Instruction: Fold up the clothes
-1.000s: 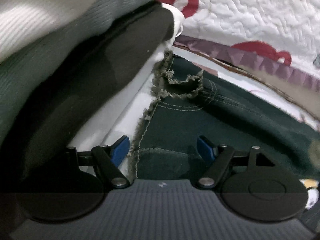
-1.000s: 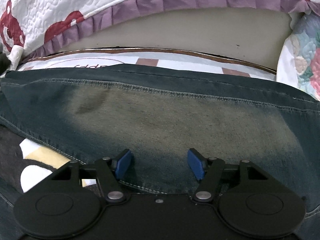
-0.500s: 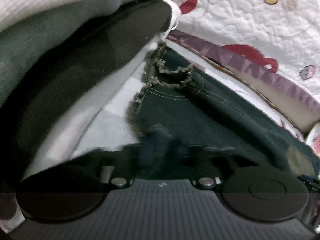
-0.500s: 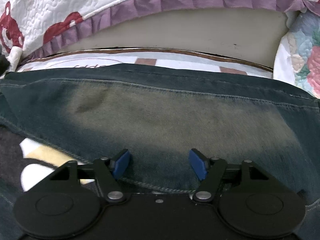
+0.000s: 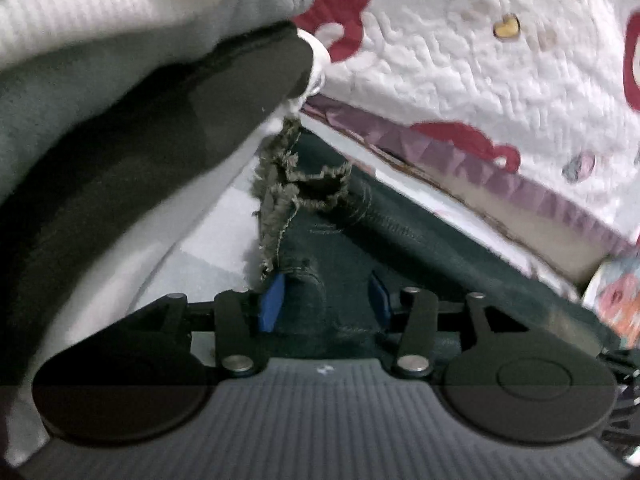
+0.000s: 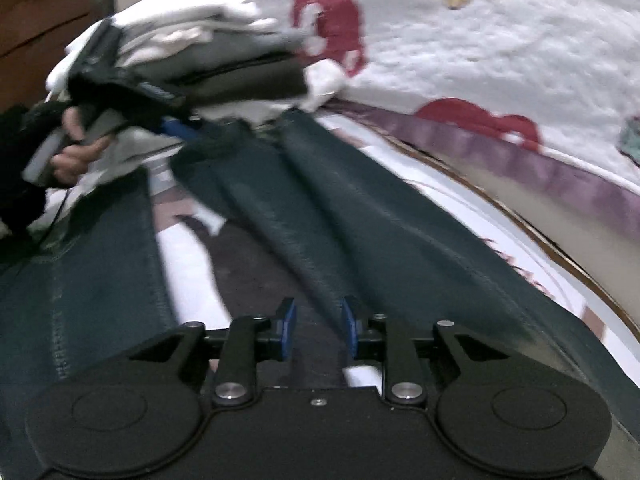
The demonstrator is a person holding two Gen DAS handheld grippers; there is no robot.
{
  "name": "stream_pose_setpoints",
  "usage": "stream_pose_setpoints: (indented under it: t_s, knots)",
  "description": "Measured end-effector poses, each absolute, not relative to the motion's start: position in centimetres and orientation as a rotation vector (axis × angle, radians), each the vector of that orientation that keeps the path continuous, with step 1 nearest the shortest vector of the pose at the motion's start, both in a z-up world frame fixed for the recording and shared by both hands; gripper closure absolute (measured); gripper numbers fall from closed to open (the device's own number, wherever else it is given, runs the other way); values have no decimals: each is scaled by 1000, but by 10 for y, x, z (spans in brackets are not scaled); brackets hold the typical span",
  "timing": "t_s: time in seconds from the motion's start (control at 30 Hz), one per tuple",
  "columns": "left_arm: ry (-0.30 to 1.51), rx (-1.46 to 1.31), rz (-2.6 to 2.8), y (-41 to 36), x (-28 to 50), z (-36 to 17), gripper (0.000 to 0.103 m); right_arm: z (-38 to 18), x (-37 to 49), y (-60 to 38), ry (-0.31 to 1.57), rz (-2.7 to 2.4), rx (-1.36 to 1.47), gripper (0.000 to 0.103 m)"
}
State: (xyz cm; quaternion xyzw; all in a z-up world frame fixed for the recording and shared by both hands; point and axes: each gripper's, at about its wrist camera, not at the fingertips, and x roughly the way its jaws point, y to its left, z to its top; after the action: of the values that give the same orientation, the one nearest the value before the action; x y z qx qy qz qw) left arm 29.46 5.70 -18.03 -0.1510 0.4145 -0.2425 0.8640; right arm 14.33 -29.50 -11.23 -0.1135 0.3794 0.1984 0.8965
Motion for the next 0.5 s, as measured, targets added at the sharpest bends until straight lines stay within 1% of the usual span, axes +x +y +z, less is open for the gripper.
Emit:
stream_pose_setpoints:
  t_s: [0.03,0.07,0.1,0.2,0.33,0.37,0.43,0.47,0.5]
  knots:
    - [864,-313,-523,57,293,-180,68,-115,142,-292,794,415,-240,72]
    - [856,-318,-540,58,293,-179,74,-119,141,-290,803,415,-243,72]
    - [846,-328,-556,59,293,-177,83,-123,140,-292,813,407,-244,72]
    - [831,-345,-566,60,294,-175,92,-132,136,-302,841,363,-240,71]
    - [857,-334,-538,53,296,-179,92,-142,134,-317,872,284,-255,71]
    - [862,-344,-532,53,297,-180,91,-144,135,-320,878,270,-266,71]
    - [867,-356,-542,51,301,-182,83,-147,136,-322,885,252,-291,71]
    - [873,-357,-549,50,304,-184,68,-147,137,-323,887,248,-293,71]
    - [888,-358,-554,48,307,-188,51,-148,138,-323,888,248,-296,71]
